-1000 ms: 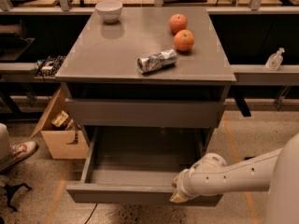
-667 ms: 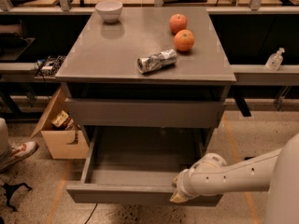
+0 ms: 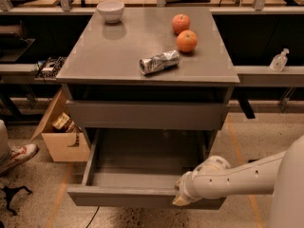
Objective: Open middle drawer
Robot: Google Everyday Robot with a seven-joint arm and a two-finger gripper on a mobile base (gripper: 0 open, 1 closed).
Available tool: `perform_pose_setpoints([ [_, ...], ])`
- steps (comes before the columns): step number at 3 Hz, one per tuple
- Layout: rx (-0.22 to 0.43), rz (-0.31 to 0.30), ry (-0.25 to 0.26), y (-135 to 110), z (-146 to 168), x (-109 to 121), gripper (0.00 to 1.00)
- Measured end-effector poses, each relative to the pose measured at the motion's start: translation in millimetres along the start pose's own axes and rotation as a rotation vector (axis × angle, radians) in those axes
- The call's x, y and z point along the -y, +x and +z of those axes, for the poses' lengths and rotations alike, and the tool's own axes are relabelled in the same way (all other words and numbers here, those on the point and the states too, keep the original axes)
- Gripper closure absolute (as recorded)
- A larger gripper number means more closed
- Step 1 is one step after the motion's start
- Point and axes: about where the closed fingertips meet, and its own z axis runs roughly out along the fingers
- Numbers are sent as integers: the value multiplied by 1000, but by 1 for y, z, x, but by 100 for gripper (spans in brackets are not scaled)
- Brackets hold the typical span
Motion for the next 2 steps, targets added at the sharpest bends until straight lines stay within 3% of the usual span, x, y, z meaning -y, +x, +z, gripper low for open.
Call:
perform_pose_setpoints([
  [2, 25, -18, 2, 0, 0, -21, 100],
])
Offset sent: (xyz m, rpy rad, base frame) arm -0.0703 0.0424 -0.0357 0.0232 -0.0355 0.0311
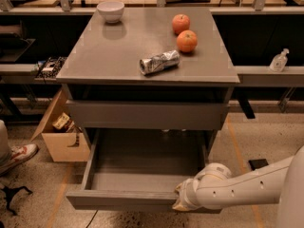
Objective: Open middle drawer
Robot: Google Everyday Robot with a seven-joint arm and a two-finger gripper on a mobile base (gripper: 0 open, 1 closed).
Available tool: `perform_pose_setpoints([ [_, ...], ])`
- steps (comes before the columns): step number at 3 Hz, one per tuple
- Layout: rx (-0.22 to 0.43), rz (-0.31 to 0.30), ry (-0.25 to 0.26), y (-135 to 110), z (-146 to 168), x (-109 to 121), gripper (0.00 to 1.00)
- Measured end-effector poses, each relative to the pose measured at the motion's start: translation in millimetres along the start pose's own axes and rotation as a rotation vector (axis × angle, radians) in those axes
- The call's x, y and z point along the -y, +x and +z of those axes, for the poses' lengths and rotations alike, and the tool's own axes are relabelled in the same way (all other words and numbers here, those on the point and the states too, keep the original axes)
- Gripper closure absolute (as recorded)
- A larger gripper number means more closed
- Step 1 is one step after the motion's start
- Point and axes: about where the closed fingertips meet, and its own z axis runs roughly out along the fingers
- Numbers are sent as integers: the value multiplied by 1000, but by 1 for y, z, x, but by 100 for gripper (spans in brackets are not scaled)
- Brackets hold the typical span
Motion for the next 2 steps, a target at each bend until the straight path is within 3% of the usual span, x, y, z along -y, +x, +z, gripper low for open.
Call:
perform_pose_setpoints([
  [1, 0, 0, 0, 0, 0, 0, 84],
  [2, 0, -1, -2, -1, 0, -1, 53],
])
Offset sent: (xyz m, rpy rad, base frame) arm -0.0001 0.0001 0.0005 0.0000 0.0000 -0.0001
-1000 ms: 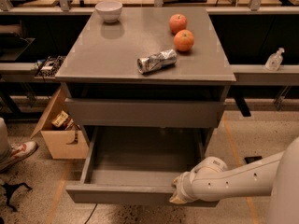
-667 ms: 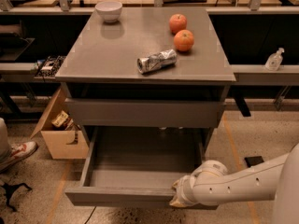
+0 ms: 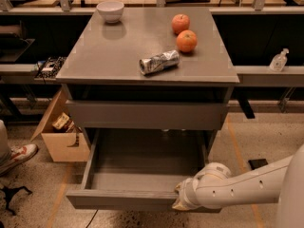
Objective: Open middle drawer
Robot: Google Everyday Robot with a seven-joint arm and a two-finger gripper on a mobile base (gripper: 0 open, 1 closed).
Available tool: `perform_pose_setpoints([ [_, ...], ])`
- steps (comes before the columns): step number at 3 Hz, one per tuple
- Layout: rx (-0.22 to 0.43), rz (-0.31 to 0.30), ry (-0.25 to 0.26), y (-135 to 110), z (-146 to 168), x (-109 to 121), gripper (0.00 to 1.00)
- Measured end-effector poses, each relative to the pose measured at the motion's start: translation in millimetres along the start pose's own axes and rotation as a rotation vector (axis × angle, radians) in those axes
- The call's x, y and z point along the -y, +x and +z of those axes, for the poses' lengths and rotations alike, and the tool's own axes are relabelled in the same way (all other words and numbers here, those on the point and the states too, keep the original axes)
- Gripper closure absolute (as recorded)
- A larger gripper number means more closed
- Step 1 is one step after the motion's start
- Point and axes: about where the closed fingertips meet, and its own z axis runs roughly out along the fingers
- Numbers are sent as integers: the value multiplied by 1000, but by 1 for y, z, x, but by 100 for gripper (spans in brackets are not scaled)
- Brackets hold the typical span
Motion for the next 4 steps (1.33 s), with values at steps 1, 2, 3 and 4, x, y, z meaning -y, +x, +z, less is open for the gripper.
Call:
perform_pose_setpoints([
  [1, 0, 0, -1, 0, 0, 0, 30],
  [2, 20, 18, 44, 7, -20, 8, 6],
  [3, 36, 36, 109, 17, -52, 19, 0],
  [4, 38, 50, 176, 22, -85, 35, 0],
])
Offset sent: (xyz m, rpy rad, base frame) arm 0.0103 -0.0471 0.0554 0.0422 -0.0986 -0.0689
